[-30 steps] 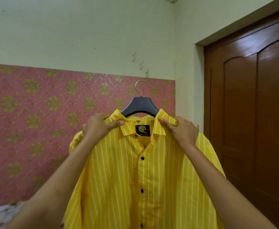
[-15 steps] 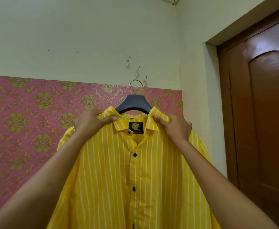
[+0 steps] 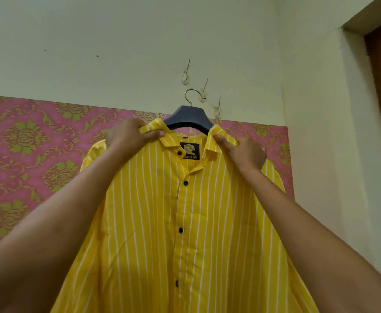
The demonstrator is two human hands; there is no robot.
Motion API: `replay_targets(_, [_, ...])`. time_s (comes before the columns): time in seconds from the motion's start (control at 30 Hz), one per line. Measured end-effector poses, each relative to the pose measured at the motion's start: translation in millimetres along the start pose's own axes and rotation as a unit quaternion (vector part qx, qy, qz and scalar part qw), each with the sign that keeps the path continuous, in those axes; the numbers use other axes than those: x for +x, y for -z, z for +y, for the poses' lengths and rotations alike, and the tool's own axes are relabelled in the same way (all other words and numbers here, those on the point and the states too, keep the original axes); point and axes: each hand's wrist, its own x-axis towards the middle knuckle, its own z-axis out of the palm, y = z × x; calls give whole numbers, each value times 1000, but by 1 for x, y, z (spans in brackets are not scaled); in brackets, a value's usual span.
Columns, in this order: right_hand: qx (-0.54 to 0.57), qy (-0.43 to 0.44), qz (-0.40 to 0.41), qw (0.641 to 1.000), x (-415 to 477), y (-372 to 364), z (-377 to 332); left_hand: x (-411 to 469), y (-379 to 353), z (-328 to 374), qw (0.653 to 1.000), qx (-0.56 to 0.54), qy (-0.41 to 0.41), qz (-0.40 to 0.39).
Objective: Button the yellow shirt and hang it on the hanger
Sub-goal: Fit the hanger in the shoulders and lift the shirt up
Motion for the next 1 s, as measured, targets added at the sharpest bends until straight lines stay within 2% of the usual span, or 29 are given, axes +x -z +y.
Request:
replay_targets(0.27, [32,14,39,999,95,-90,-7,112,-59,-24,1000,-12,-28,4])
replay_targets(0.5, [38,17,62,997,161,-121,-9,180,-73,-12,999,8,-35,10])
replay_targets(0.77, [51,-7,62,997,185,-128,16,207,-86,16,998,17,-42,-41])
replay_targets(1.0, [45,-11,61,997,182,-128,40,195,-104,26,998,18,-48,-34])
